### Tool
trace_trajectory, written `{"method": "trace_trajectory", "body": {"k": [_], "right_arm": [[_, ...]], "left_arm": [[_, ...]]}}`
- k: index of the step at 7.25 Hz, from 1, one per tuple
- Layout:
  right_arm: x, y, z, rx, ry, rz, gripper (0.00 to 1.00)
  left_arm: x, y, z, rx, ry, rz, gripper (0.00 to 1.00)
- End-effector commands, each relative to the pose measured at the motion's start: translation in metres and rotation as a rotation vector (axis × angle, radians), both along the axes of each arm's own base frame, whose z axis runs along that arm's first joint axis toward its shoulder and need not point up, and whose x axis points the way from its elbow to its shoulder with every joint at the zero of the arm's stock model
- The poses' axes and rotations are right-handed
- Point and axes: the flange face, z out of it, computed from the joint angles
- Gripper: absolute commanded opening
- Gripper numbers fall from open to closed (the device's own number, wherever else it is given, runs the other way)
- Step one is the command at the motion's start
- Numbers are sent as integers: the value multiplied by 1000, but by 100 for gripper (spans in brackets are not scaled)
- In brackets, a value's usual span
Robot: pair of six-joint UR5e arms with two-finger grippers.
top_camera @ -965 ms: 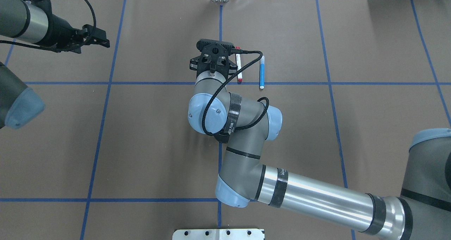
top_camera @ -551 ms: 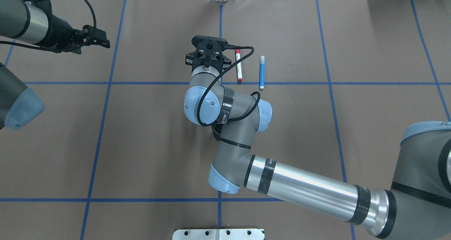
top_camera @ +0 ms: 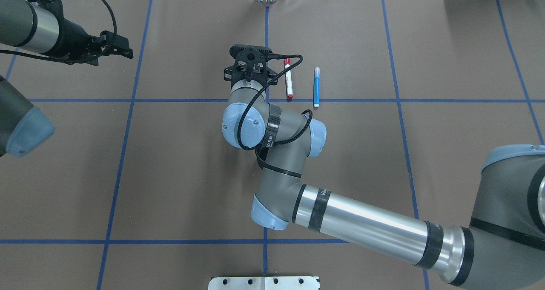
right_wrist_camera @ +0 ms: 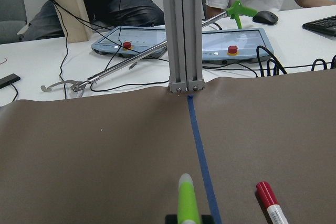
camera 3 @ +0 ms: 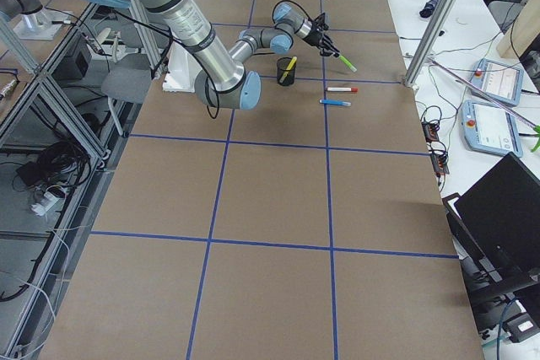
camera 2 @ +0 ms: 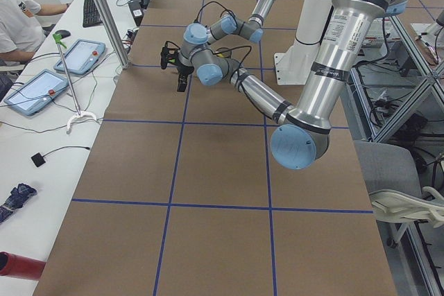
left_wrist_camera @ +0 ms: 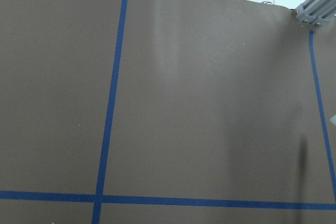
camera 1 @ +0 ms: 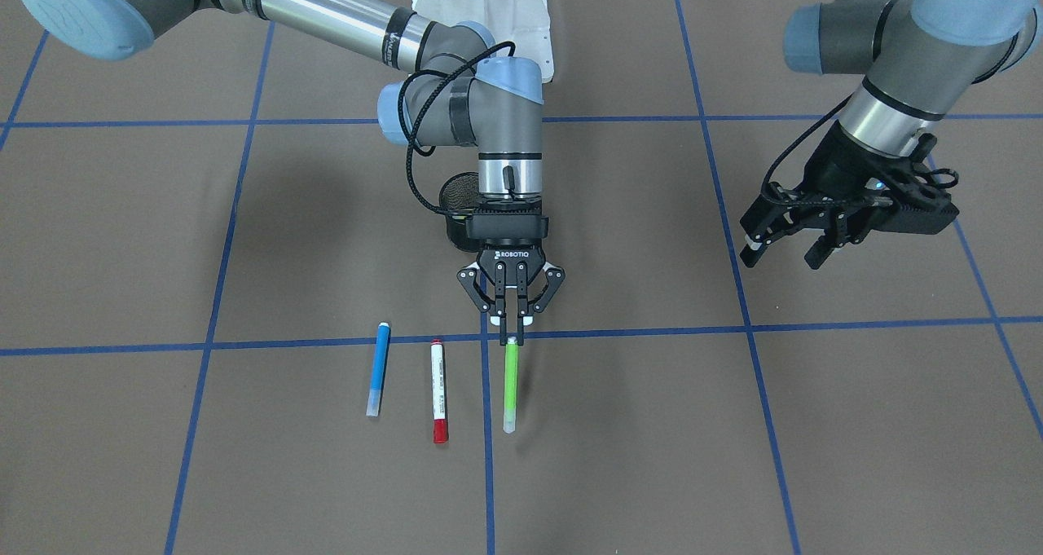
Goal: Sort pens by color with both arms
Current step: 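Lower the green highlighter onto the table beside the red-capped marker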
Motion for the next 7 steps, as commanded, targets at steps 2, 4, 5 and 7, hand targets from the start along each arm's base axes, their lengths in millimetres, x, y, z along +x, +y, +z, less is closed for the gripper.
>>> {"method": "trace_trajectory", "body": {"k": [2, 4, 5, 7], "right_arm": [[-5, -2, 5, 3, 44, -32, 0], [-1, -10, 5, 0, 53, -34, 0], [2, -15, 3, -6, 47, -39, 0], [-9, -22, -2, -8, 73, -46, 0]], "left_arm": [[0, 0, -1, 1, 1, 0, 99], [-1, 1, -3, 4, 4, -1, 99], [-1, 2, -3, 4, 4, -1, 99], [-1, 2, -4, 6, 4, -2, 99]]}}
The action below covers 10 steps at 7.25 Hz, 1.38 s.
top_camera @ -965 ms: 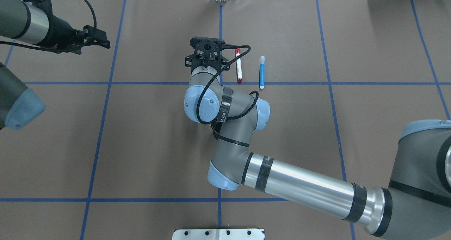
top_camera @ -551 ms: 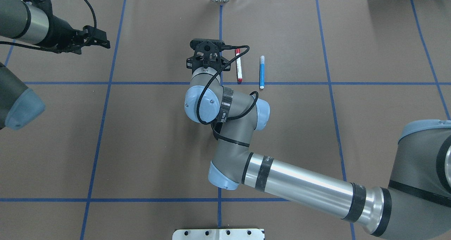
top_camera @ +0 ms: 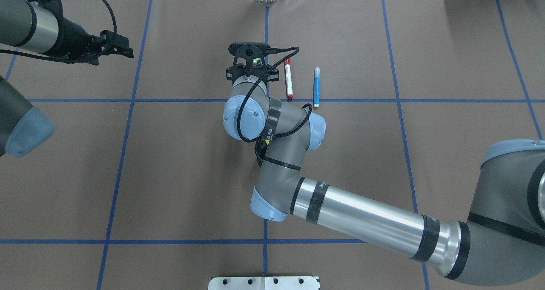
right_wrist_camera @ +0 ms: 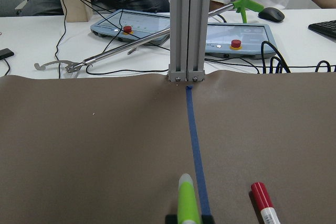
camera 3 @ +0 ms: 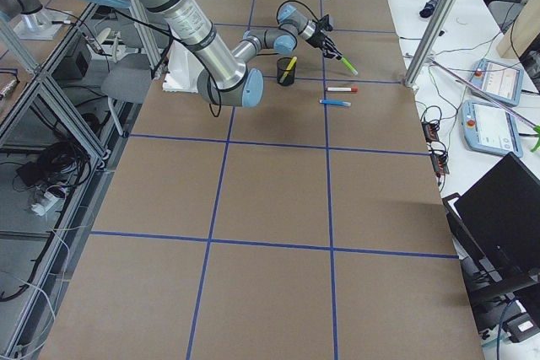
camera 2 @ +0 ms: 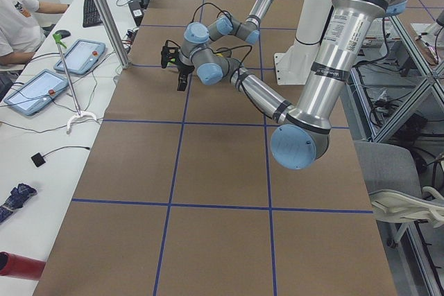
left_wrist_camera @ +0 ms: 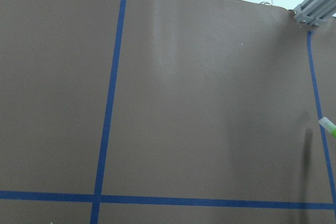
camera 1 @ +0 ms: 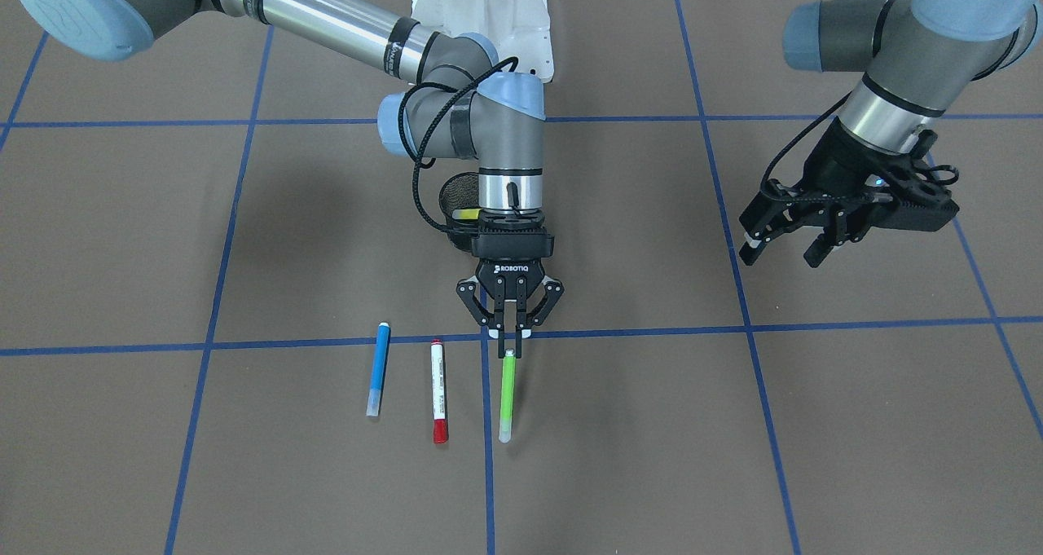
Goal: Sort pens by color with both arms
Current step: 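Lower the green highlighter onto the table beside the red-capped marker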
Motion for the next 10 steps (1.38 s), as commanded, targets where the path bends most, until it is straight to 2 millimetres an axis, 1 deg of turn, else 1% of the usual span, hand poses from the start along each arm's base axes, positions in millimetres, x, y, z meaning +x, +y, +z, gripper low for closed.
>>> {"method": "trace_trajectory", "body": {"k": [1, 2, 3, 4, 5, 7, 8, 9, 10], "right_arm": [[-5, -4, -2, -4, 11, -5, 0], [-5, -4, -2, -10, 9, -15, 0], [-6, -4, -1, -9, 17, -23, 2], [-6, -4, -1, -9, 16, -27, 25], [-6, -3, -2, -11, 13, -32, 39], [-3, -4, -3, -17, 1, -41, 60], [1, -2, -1, -21, -8, -52, 61], [14, 0, -7, -18, -41, -64, 61], [42, -1, -18, -20, -103, -92, 62]], "left_arm": [[0, 0, -1, 2, 1, 0, 99], [-1, 1, -2, 3, 2, 0, 99], [-2, 1, -2, 5, 3, -2, 99], [-1, 1, -3, 6, 3, -2, 99], [-1, 1, -3, 6, 3, -2, 99], [-1, 1, -3, 4, 2, -4, 99], [-1, 1, -2, 4, 0, -3, 99], [1, 0, -1, 0, -2, -2, 99], [4, -1, -4, -6, 3, -4, 99]]}}
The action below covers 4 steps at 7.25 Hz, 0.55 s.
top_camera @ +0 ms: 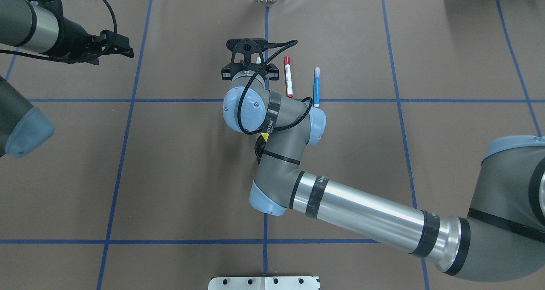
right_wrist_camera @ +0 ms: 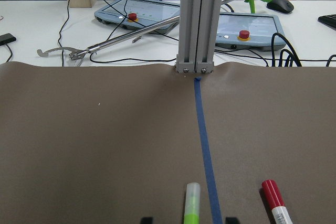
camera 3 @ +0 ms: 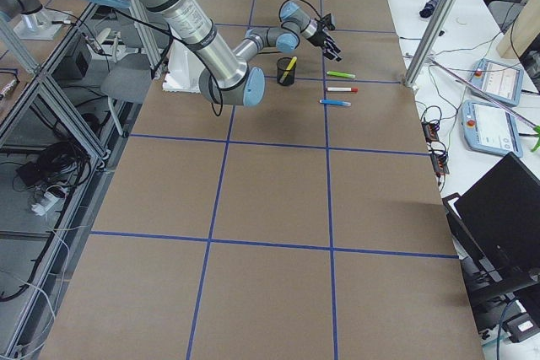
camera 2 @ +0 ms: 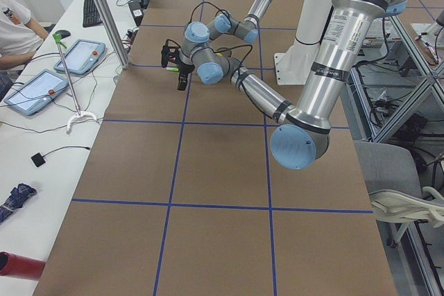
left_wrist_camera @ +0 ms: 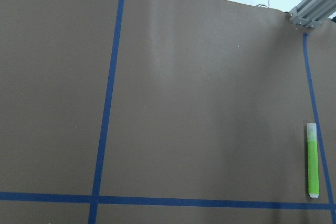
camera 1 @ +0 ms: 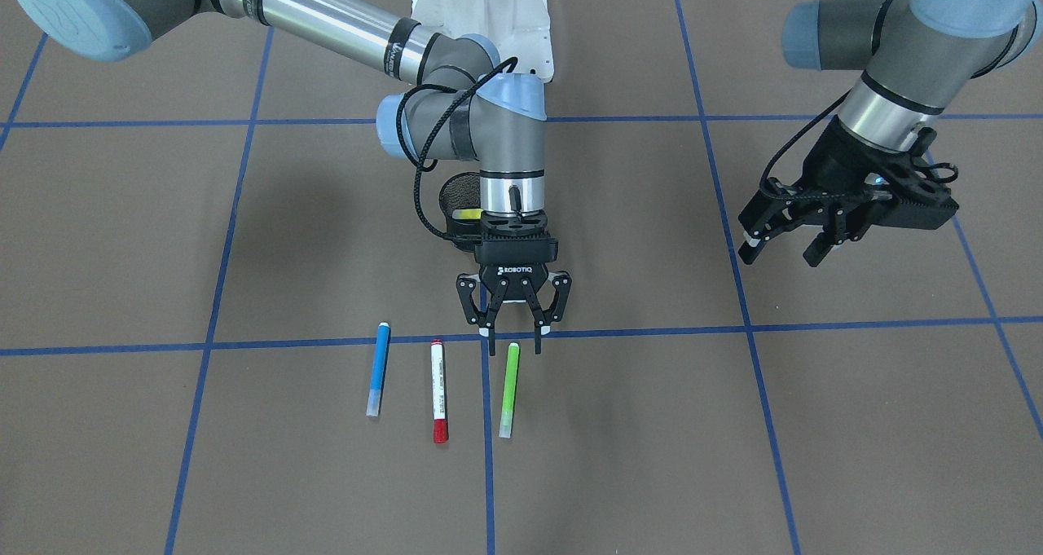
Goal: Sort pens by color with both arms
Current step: 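Open the right gripper and withdraw it while the left arm reaches in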
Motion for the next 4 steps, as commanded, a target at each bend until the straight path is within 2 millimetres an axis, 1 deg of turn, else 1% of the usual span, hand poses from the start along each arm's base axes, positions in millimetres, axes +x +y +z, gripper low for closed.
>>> {"method": "trace_trajectory", "body": {"k": [1, 2, 3, 4], "right_arm": [[60, -6, -19, -38, -137, -96, 63], [108, -9, 10, -79, -179, -150, 67], [162, -5, 45, -104, -201, -173, 71], [213, -7, 70, -156, -233, -220, 75]], "left_arm": [[5, -3, -6, -39, 24, -22, 99], [8, -5, -15, -52, 39, -32, 99], [24, -9, -43, -135, 62, -48, 99], [54, -6, -75, -239, 32, -6, 99]]}}
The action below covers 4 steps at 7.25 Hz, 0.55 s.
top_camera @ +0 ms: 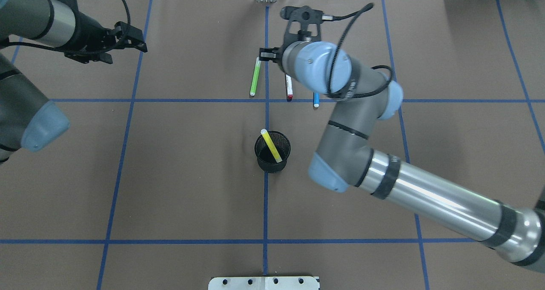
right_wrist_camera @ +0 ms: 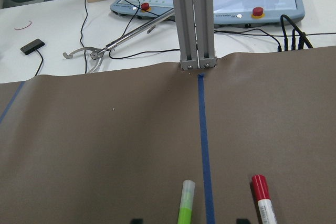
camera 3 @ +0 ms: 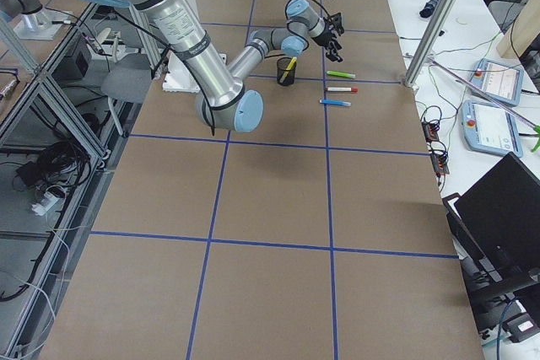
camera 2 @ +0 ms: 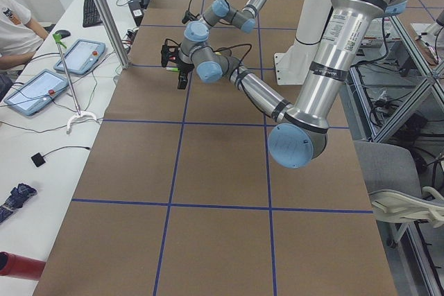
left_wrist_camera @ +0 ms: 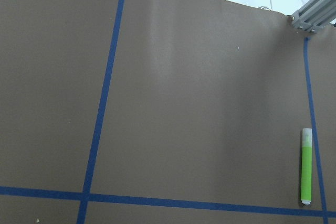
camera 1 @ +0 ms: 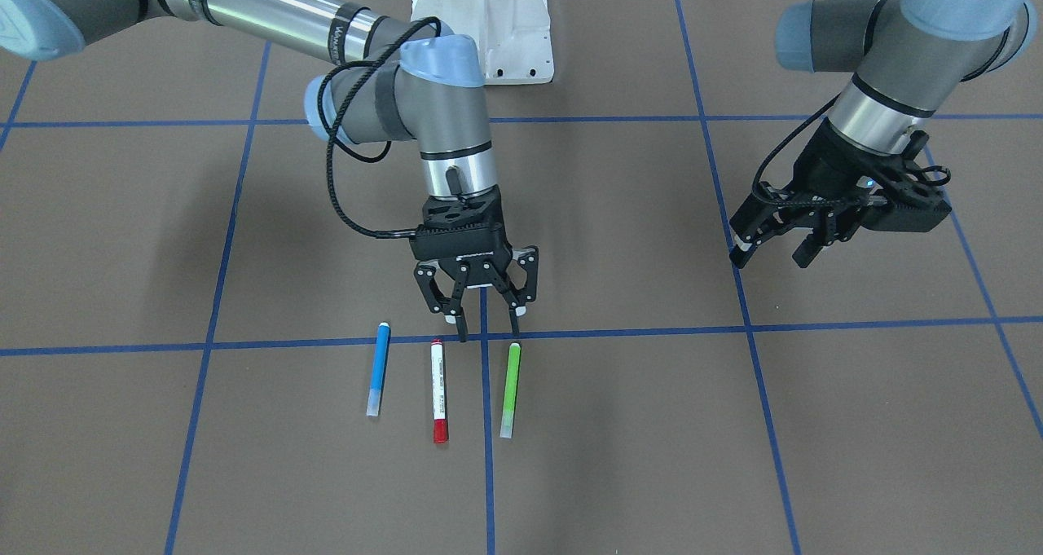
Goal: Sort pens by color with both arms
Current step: 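Open the right gripper and withdraw it while the left arm reaches in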
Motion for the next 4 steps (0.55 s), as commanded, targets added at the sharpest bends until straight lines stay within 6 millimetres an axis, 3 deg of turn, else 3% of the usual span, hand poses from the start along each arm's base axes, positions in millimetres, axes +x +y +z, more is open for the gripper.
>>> {"method": "trace_trajectory", "body": {"k": [1, 2, 3, 4], "right_arm": [[110, -6, 62, -116, -54, -95, 84], [155, -18, 90, -180, -67, -116, 97], [196, -29, 113, -237, -85, -147, 98], [225, -38, 135, -306, -105, -169, 97]], "left_arm": [[45, 8, -57, -156, -10, 77, 99], [64, 21, -60, -169, 1, 129, 99], [87, 25, -76, -203, 28, 133, 99], [128, 33, -99, -289, 48, 131, 99]]}}
